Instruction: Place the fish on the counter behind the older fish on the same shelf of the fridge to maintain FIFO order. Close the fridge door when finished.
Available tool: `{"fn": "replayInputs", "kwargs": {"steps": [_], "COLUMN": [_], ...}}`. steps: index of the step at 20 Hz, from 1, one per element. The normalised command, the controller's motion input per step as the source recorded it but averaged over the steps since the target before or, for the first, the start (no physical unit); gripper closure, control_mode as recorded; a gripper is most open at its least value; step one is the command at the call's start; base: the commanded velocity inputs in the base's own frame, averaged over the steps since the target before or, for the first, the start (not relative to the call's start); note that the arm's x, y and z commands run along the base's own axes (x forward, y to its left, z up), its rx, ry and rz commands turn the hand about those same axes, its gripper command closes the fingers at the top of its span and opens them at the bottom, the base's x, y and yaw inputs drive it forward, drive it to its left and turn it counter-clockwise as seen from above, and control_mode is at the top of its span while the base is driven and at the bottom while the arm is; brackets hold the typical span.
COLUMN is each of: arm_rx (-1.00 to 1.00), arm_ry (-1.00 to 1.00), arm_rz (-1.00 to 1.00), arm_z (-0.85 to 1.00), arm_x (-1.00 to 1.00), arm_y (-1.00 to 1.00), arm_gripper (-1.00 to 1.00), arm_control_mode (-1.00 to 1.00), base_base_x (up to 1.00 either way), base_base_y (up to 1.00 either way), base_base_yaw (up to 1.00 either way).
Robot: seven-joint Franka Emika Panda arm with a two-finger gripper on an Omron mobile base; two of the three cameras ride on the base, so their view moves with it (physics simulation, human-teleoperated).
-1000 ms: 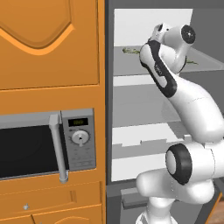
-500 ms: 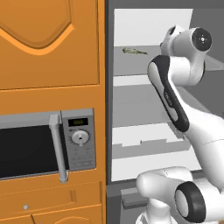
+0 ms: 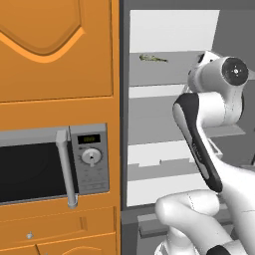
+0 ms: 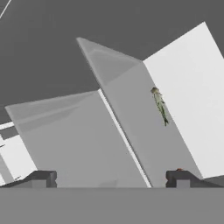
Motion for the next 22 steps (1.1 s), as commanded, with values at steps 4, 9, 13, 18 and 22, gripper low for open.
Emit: {"fn": "replayInputs", "kwargs": {"steps": [4,9,13,18,22], "arm_rx": [-0.02,0.0,0.0,0.0,0.0], "arm_ry": [-0.11,-0.05,0.0,0.0,0.0], "arm_rz": [0.0,0.0,0.0,0.0,0.0], "arm_z": [-0.06,0.0,-0.03,0.0,0.0], "arm_x": [-0.62,-0.57,-0.17,0.0,0.0], "arm_y": [0.0,0.07,0.1,0.0,0.0], "arm_gripper": [-1.0,-1.0,-1.0,-1.0,-1.0], "arm_control_mode": [-1.0,-1.0,1.0,1.0,1.0], "base_base_x": [0.0,0.0,-0.73,-1.0,-1.0], "base_base_y": [0.0,0.0,0.42,0.35,0.22], "base_base_yaw": [0.0,0.0,-0.1,-0.15,-0.18]}}
